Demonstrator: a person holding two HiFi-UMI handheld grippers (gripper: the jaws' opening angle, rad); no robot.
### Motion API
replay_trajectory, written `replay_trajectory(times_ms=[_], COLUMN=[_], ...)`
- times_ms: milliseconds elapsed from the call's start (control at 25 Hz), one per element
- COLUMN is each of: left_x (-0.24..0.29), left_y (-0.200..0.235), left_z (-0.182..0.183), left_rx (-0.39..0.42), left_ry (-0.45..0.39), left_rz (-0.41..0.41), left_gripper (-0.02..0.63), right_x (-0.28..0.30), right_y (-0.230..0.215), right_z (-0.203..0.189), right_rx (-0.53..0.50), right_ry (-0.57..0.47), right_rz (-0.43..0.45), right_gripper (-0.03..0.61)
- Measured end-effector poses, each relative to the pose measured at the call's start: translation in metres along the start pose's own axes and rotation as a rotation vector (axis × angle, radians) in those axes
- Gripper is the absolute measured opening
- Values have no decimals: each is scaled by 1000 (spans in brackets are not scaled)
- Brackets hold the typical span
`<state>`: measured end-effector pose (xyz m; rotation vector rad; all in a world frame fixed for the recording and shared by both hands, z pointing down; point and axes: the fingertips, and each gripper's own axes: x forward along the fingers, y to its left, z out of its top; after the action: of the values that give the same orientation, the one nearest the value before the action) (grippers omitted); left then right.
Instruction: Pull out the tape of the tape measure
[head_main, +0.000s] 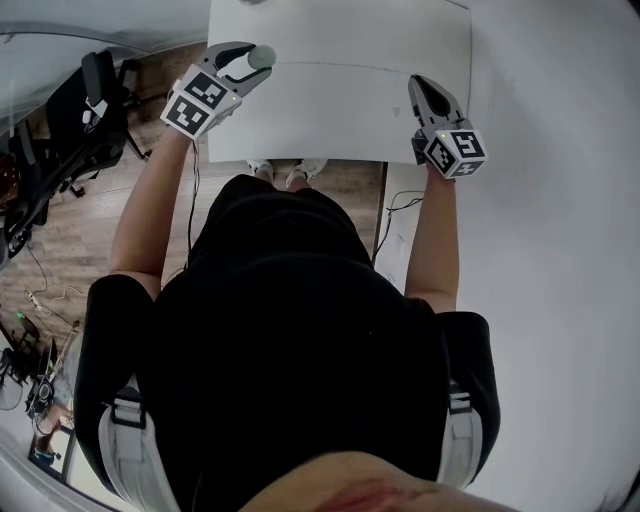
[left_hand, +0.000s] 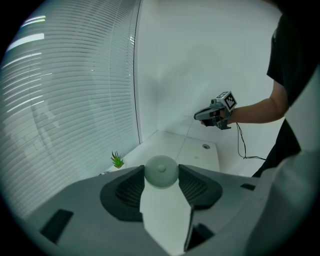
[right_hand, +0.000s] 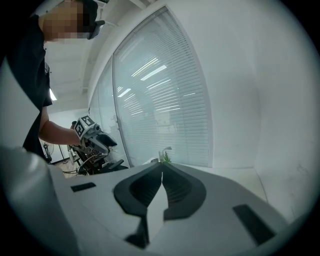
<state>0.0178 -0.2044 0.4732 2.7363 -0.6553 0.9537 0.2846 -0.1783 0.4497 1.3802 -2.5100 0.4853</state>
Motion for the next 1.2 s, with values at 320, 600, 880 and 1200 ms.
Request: replay_trajectory(times_ms=[320,600,880,1200], left_x=[4,8,12,22], left_y=[1,1,-7,-19], left_z=[-1,-8,-13,-17], left_rx=[-7,-24,-25,-28], left_ry=[-1,-8,-2,-12], left_rz=[9,16,8,-4], left_gripper=[224,225,225,225], right_x=[-1,1,3,6], right_y=[-8,-2,5,12], right_z=[-2,-8,-14,-27], right_rx=[-9,16,37,39], right_ry=[10,10,7,23], right_rz=[-14,4,21,40], right_gripper=[8,9,9,9])
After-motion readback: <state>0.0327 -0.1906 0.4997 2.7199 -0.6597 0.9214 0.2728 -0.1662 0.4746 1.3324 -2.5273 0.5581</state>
